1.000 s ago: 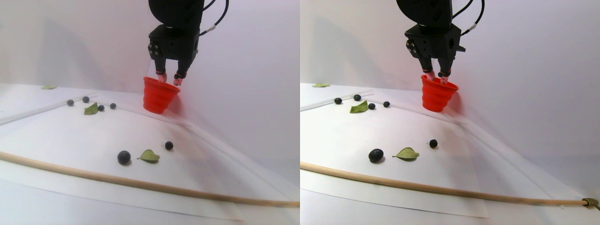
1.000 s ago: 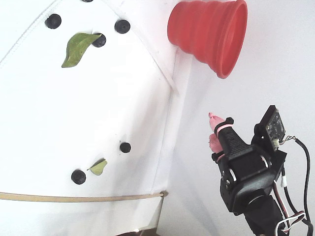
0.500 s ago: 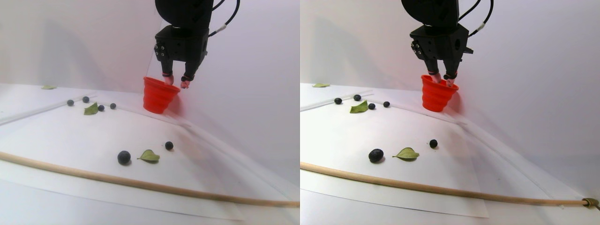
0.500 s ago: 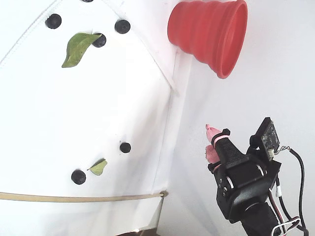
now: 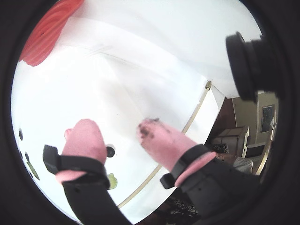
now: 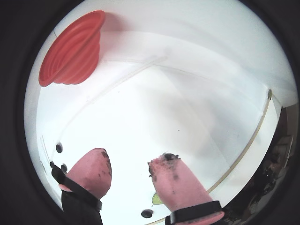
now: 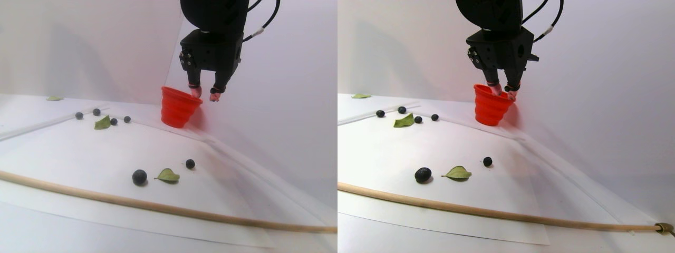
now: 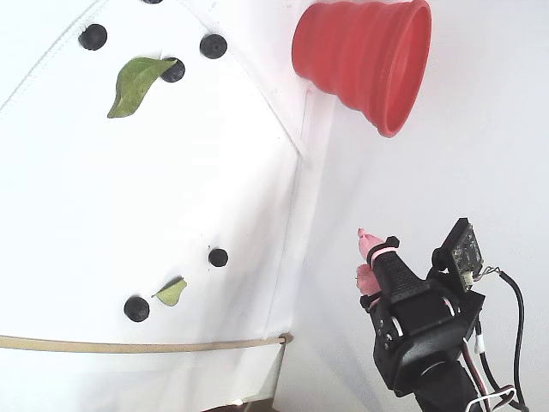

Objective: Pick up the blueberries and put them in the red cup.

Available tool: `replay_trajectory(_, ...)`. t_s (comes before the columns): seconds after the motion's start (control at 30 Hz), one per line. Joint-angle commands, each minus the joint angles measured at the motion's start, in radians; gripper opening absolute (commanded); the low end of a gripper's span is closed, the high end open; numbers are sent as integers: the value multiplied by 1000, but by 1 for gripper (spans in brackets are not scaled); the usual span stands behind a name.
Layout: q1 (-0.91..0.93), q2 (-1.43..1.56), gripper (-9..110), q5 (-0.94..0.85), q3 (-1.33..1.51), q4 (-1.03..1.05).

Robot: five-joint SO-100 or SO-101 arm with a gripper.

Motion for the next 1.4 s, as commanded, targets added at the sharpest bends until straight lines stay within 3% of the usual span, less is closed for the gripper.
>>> replay_trajectory(0.0, 66, -12, 16, 21, -12, -32)
replay_trajectory(1.37, 15, -402, 17, 80, -179, -75)
